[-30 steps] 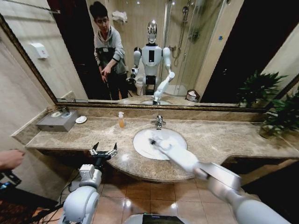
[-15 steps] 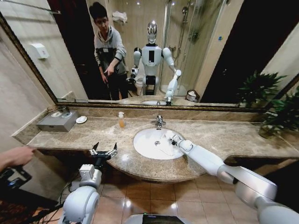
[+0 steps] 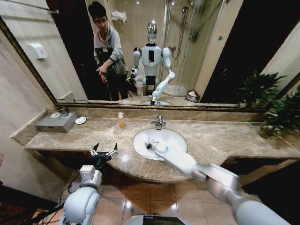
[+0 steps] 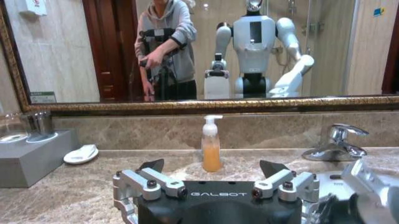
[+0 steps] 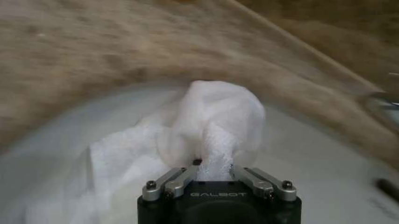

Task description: Pick up the towel from the sink counter and wipe the mirror surface.

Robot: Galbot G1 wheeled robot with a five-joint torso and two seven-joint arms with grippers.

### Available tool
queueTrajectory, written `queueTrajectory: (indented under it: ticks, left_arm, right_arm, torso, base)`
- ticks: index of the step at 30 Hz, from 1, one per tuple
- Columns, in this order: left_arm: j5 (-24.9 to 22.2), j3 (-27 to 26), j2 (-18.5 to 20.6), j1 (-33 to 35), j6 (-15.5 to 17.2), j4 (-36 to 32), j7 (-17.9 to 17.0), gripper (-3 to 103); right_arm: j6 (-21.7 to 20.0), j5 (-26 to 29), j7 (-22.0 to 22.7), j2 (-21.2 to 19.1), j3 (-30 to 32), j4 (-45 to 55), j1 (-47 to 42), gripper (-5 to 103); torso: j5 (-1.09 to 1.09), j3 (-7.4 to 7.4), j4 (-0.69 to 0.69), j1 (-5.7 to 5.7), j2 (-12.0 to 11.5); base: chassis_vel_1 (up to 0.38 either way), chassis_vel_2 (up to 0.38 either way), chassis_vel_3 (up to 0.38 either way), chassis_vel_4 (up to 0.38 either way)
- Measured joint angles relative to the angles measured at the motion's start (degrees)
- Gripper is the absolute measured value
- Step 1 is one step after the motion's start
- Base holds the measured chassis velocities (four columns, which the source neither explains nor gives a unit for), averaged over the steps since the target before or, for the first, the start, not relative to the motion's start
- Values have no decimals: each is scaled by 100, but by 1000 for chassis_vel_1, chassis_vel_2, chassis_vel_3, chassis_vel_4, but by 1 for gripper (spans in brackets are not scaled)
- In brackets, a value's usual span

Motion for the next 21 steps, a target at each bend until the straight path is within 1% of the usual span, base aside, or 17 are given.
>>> queueTrajectory:
  ticks: [2,5,6,7,8,9,10,12,13,14,15,16,17,18,19,20,21]
  left_arm:
    - [0,0,0,0,0,0,0,100]
    - [0,0,0,0,0,0,0,100]
    - [0,0,0,0,0,0,0,100]
    - [0,0,0,0,0,0,0,100]
    - [0,0,0,-1,0,0,0,100]
    - [0,0,0,0,0,0,0,100]
    - [0,0,0,0,0,0,0,100]
    - [0,-1,0,1,0,0,0,100]
    - [0,-1,0,0,0,0,0,100]
    - [0,-1,0,0,0,0,0,100]
    - [0,0,2,1,0,0,2,100]
    - [0,-2,1,-1,0,0,-3,100]
    - [0,-2,1,-1,0,0,-3,100]
    - [0,-1,0,1,0,0,-1,100]
    - [0,-1,0,-1,0,0,-1,100]
    - [0,-1,0,0,0,0,-1,100]
    - [0,0,0,0,0,0,-1,100]
  right_arm:
    - [-10,-37,3,-246,101,-49,17,9]
    - [-81,-124,-3,-1009,225,113,-145,9]
    - [-81,-124,-3,-1009,225,113,-145,9]
    - [-98,-162,-15,-1272,277,222,-248,9]
    - [-126,-203,-37,-1955,561,660,-598,9]
    - [-126,-178,-40,-2140,675,822,-708,9]
    - [-126,-178,-40,-2140,675,822,-708,9]
    - [-149,-10,-15,-2598,1039,1304,-988,9]
    - [-182,100,34,-2785,1215,1562,-1106,9]
    - [-182,100,34,-2785,1215,1562,-1106,9]
    - [-206,212,58,-2917,1350,1816,-1198,9]
    - [-238,299,126,-3054,1532,2061,-1277,9]
    - [-238,299,126,-3054,1532,2061,-1277,9]
    - [-284,405,215,-3181,1732,2330,-1353,9]
    - [-319,522,284,-3268,1886,2579,-1438,9]
    - [-336,616,339,-3336,1987,2771,-1499,9]
    - [-330,706,382,-3389,2080,2951,-1555,9]
  torso:
    - [0,0,-2,0,0]
    - [1,0,-7,1,0]
    - [1,0,-7,1,0]
    - [1,0,-10,1,0]
    - [4,-1,-7,0,1]
    - [6,-2,2,-2,2]
    - [6,-2,2,-2,2]
    - [5,-2,2,-3,2]
    - [5,-1,-4,-2,1]
    - [5,-1,-4,-2,1]
    - [11,1,-3,-2,0]
    - [8,1,-3,1,0]
    - [8,1,-3,1,0]
    - [-10,0,-9,1,1]
    - [-5,-1,-11,0,1]
    - [7,0,-9,0,1]
    - [8,0,-7,1,0]
  base:
    - [0,0,0,0]
    - [0,0,0,0]
    - [0,0,0,0]
    - [0,0,0,0]
    - [0,0,0,0]
    - [0,0,0,0]
    - [0,0,0,0]
    - [0,0,0,0]
    - [0,0,0,0]
    - [0,0,0,0]
    - [0,0,0,0]
    - [0,0,0,0]
    - [0,0,0,0]
    - [0,0,0,0]
    - [0,0,0,0]
    - [0,0,0,0]
    - [0,0,0,0]
